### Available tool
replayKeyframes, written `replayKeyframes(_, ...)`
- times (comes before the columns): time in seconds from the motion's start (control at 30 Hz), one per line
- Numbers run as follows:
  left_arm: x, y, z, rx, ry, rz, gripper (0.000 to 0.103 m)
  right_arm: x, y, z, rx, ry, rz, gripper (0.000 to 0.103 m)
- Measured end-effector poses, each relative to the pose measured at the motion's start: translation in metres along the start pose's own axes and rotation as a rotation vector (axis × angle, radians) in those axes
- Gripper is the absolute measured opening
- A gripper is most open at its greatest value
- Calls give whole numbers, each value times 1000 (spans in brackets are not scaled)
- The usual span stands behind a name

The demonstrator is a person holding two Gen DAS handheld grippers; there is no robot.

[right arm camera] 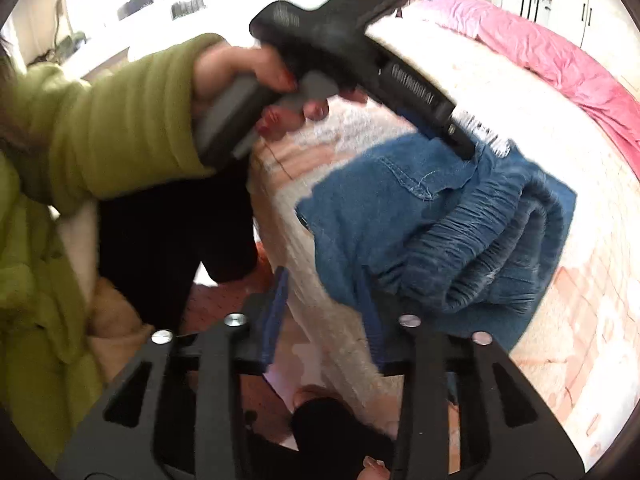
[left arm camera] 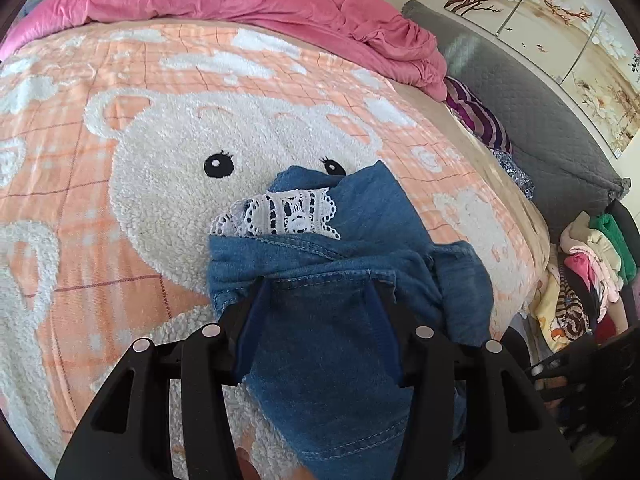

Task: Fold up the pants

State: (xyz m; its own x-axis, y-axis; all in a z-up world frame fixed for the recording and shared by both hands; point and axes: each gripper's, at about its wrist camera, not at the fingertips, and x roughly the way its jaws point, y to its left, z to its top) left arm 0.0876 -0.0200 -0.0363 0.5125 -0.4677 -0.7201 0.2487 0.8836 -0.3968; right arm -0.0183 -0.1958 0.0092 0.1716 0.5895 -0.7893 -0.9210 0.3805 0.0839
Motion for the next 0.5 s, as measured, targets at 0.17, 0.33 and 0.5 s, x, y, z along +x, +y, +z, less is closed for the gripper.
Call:
replayKeyframes(0.17,-21,-5,-5,-3,-41,14,56,-42,-15,13,70,-124,-22,40)
replayKeyframes(0.33,-39,-11,-22,-18,-60,-19,56,-67,-71,48,229,-215,-139,42)
replayKeyframes(0.5,-40,-38,-44,64,-26,-68,54,-33,-134,84,309,-113,-122,42)
